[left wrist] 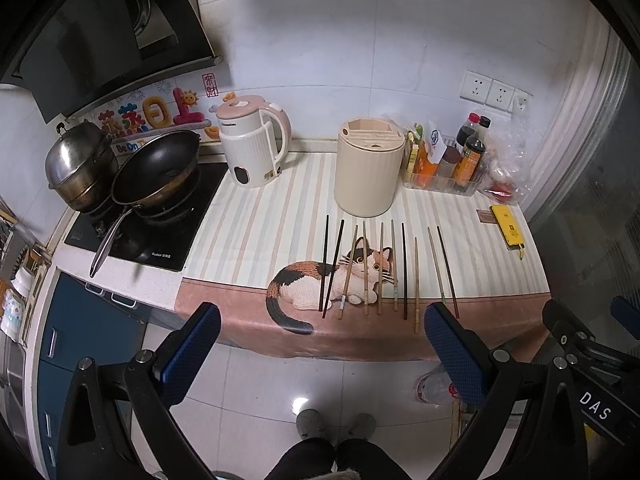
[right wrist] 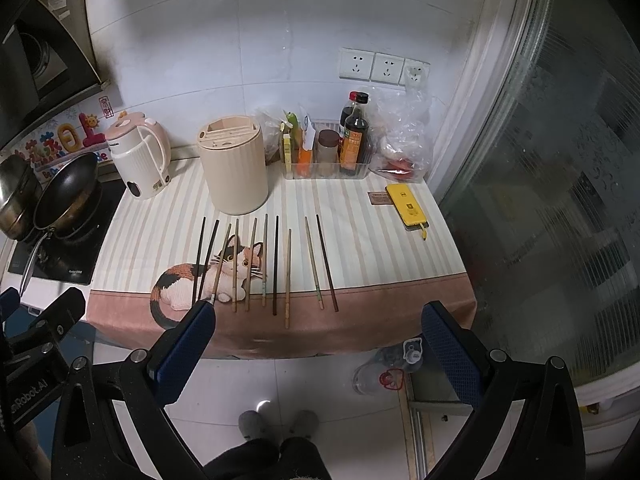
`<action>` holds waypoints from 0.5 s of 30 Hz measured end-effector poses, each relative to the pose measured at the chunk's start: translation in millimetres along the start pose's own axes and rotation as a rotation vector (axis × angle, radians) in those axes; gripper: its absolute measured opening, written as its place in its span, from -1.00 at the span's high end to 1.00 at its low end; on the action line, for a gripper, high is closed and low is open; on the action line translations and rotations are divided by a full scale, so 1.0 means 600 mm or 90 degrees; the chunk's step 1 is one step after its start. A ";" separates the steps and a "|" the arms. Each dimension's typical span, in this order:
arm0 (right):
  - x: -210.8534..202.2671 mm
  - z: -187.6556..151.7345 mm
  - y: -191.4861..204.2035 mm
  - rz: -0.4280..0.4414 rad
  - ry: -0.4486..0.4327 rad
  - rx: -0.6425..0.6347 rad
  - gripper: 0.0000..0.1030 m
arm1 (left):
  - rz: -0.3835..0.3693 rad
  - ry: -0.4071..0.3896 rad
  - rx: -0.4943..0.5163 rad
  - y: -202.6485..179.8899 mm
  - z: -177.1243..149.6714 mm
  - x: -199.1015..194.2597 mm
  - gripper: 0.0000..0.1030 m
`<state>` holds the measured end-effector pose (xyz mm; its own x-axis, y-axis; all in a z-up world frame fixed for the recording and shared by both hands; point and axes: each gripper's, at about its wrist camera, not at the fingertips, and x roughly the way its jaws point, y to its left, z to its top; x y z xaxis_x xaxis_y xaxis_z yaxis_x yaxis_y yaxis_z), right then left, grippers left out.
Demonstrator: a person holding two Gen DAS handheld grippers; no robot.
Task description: Organize utensils
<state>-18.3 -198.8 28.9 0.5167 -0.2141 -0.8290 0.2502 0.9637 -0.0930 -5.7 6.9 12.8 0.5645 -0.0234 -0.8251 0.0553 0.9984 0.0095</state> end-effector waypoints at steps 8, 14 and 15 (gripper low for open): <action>0.000 0.003 -0.003 -0.004 -0.005 0.000 -1.00 | -0.008 0.003 -0.003 -0.012 0.002 0.006 -1.00; -0.004 0.014 -0.005 -0.004 -0.013 -0.004 -1.00 | -0.005 0.001 -0.006 -0.012 0.003 0.007 -1.00; -0.003 0.015 -0.003 -0.004 -0.014 -0.005 -1.00 | -0.004 0.001 -0.008 -0.012 0.004 0.007 -1.00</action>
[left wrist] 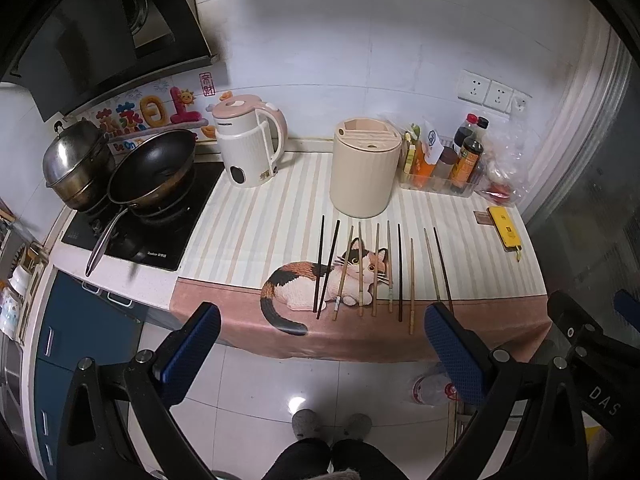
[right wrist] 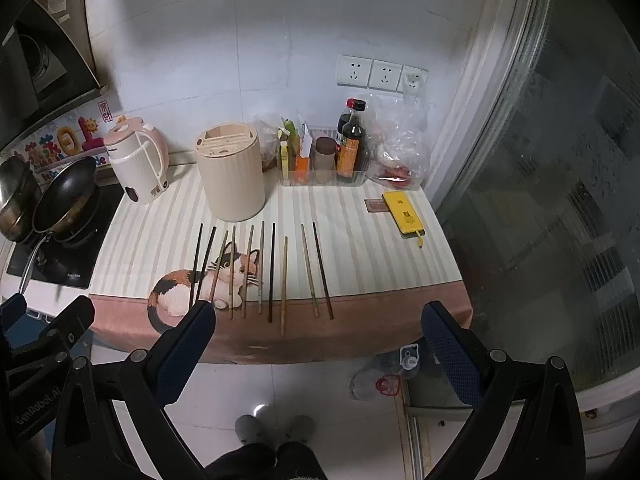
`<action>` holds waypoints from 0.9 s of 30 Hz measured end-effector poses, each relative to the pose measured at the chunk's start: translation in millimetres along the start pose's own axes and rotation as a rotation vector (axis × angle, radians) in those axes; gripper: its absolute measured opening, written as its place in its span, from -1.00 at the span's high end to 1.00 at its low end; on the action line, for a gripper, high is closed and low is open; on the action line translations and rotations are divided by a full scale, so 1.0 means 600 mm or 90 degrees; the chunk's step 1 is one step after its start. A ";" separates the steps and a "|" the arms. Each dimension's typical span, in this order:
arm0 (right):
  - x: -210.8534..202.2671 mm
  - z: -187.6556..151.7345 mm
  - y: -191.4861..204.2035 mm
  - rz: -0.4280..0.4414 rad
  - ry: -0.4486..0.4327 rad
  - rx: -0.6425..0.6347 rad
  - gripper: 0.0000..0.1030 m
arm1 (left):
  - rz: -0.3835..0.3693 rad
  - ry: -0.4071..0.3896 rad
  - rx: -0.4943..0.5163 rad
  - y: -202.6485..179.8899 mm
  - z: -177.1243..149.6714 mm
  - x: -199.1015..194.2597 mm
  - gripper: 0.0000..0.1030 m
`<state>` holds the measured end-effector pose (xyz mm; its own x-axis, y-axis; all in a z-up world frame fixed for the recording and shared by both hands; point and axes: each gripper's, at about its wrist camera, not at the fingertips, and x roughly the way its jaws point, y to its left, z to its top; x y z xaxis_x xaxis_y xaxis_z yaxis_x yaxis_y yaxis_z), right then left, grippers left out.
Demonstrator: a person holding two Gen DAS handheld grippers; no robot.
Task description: Organize utensils
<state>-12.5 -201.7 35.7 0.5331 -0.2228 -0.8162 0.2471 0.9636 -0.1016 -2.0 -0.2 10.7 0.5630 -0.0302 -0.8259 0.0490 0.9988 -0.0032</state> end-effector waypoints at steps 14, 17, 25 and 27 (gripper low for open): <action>-0.001 0.007 0.007 0.007 -0.007 -0.006 -1.00 | 0.007 -0.006 -0.010 0.011 0.000 -0.003 -1.00; -0.001 0.010 0.008 0.008 -0.009 -0.006 -1.00 | 0.008 -0.009 -0.010 0.011 0.000 -0.004 -1.00; 0.033 0.018 -0.014 0.031 -0.035 0.028 -1.00 | 0.064 -0.082 0.010 -0.003 0.020 0.023 -1.00; 0.061 0.025 -0.021 0.046 -0.035 0.041 -1.00 | 0.083 -0.098 0.006 -0.002 0.026 0.045 -1.00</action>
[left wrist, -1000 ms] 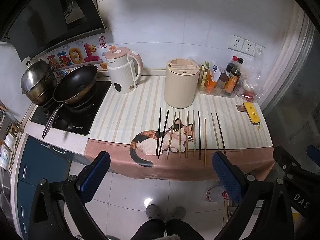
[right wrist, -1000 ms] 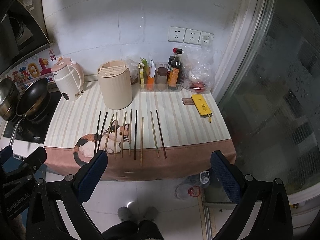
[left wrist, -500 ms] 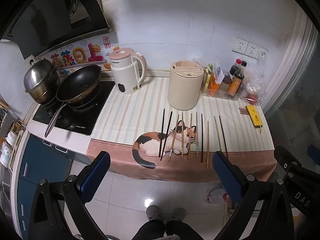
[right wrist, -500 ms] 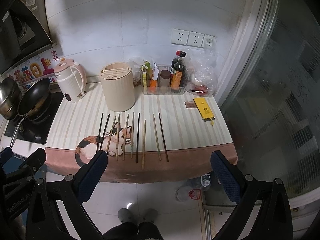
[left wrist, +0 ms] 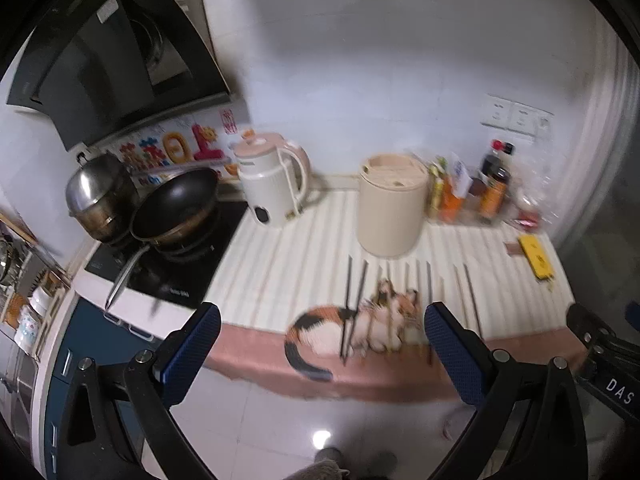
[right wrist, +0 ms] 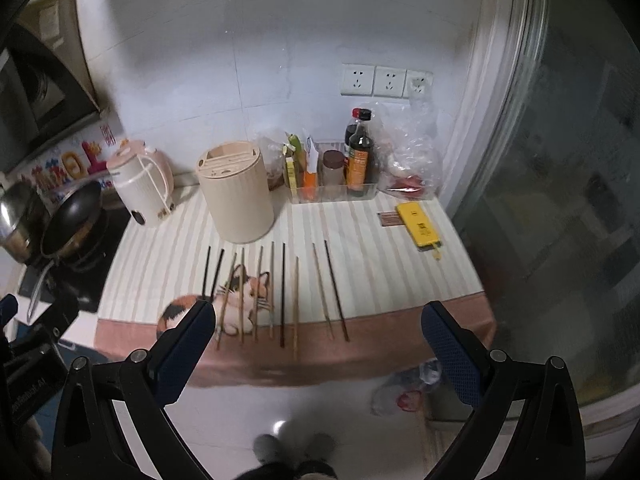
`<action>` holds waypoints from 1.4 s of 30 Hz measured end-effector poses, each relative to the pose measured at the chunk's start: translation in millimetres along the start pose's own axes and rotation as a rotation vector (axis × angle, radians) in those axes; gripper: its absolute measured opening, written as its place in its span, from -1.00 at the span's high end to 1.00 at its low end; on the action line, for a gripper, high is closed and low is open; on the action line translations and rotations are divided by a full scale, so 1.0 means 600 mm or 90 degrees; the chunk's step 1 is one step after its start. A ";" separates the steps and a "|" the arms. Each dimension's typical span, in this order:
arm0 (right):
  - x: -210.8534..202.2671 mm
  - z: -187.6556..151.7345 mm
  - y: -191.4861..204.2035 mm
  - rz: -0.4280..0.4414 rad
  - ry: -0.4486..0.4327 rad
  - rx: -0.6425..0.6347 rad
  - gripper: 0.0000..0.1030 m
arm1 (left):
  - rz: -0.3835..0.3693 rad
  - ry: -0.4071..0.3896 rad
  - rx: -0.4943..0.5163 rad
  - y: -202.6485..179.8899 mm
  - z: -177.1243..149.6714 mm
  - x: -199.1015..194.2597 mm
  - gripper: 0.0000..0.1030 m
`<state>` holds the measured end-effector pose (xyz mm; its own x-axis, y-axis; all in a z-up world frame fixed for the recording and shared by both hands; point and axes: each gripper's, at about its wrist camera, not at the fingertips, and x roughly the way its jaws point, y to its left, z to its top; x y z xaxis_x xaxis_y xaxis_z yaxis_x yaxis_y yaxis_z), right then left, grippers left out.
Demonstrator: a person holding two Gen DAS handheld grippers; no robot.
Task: Organize utensils
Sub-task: 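Grasp a black chopstick with the left tool while the right tool grasps a wooden chopstick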
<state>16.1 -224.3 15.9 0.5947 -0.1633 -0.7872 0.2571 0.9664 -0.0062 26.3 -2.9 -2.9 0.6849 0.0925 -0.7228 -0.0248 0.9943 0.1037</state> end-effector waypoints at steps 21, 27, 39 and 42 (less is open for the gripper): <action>0.516 -0.019 0.000 0.053 0.283 0.070 0.42 | -0.049 0.314 -0.021 0.013 -0.025 0.530 -0.55; 0.616 -0.029 0.016 0.042 0.355 0.081 0.45 | -0.088 0.380 0.019 -0.022 -0.035 0.628 -0.06; 0.712 -0.033 0.033 0.016 0.434 0.077 0.45 | -0.088 0.399 0.063 -0.047 -0.054 0.666 0.92; 0.719 -0.040 0.046 -0.010 0.438 0.049 0.74 | -0.076 0.407 0.065 -0.019 -0.058 0.655 0.92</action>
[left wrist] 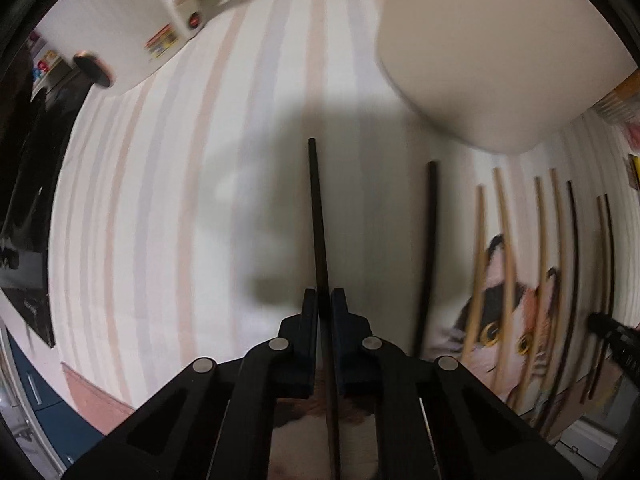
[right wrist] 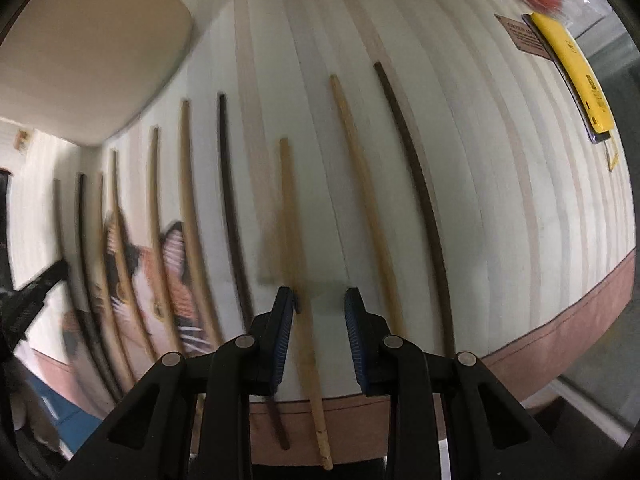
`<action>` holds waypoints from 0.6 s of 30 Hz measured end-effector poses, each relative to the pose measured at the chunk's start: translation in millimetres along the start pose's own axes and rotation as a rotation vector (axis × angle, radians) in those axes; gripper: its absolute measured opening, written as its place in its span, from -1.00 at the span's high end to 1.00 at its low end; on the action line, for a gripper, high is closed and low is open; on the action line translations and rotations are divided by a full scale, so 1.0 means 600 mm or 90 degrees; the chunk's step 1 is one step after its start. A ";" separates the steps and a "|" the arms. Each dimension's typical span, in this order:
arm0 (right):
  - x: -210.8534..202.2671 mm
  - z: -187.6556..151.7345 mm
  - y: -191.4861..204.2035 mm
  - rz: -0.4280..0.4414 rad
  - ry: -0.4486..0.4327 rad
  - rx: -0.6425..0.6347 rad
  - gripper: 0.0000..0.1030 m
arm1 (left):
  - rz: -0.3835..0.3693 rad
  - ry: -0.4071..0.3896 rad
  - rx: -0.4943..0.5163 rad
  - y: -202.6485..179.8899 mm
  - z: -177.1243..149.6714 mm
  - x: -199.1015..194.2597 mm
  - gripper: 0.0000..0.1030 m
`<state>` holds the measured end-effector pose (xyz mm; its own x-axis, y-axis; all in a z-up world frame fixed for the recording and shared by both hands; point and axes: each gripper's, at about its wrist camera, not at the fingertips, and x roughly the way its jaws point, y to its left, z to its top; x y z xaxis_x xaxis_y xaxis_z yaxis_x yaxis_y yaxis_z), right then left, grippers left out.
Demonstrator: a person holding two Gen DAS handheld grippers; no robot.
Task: Organize utensils
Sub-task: 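Grasp a black chopstick with the left tool while the right tool grasps a wooden chopstick, then lift both held chopsticks and carry them over the beige utensil holder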
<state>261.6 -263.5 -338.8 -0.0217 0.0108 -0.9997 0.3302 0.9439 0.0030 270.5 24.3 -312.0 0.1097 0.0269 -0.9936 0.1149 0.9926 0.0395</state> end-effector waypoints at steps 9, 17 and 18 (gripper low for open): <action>0.007 0.001 -0.004 -0.038 0.027 0.000 0.86 | -0.016 0.015 -0.002 0.051 -0.053 -0.017 0.91; 0.018 0.057 0.014 -0.044 0.044 0.011 0.85 | -0.016 0.018 0.009 0.044 0.019 0.008 0.91; 0.015 0.066 0.013 -0.046 0.047 0.011 0.85 | -0.015 0.018 0.010 0.042 0.021 0.009 0.91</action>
<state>301.1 -269.3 -348.8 -0.1152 -0.0319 -0.9928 0.3411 0.9374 -0.0697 286.4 47.8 -315.1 0.0791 0.0067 -0.9968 0.1330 0.9910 0.0172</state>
